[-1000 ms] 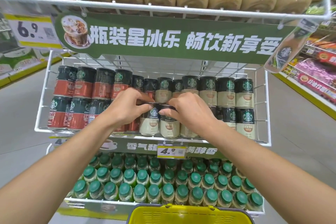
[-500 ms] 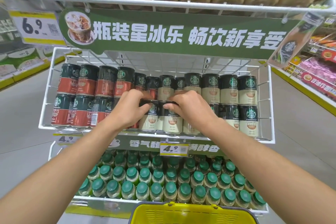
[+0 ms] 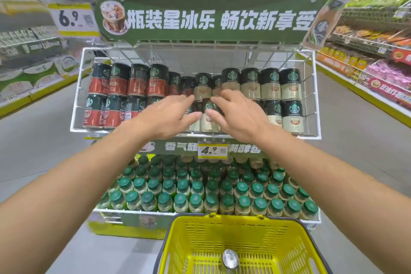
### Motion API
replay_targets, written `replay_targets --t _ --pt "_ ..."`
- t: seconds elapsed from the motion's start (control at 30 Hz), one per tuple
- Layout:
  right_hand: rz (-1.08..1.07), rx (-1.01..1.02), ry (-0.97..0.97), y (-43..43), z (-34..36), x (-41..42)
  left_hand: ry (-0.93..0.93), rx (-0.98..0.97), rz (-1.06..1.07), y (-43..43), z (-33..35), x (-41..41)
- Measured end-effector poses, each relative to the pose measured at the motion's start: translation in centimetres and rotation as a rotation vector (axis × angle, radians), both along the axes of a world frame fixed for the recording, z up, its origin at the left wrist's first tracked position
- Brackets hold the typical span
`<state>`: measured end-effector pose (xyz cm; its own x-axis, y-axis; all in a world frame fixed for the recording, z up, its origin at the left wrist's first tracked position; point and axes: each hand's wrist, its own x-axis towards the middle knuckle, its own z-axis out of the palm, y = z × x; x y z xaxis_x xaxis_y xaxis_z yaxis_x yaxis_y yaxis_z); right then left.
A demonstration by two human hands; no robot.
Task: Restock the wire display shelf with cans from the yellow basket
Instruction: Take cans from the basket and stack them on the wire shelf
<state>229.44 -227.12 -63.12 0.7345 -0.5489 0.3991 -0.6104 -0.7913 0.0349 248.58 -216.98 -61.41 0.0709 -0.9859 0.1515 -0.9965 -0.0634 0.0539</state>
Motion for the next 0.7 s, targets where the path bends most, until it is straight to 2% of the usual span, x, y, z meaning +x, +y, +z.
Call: replay_targets --t 0.1,0.27,0.7 --pt "-0.112 0.087 0.115 2.2 -0.3 -1.8 -0.053 0.093 0.015 1.8 0.0 -2.2" --pt "-0.205 0.176 0.161 5.7 -3.2 -5.8 -0.078 0.063 -0.055 5.1 -3.5 -6.1" --pt "-0.223 0.361 0.221 11.0 -19.8 -15.2 -0.020 0.319 -0.123 8.8 -21.8 -10.1"
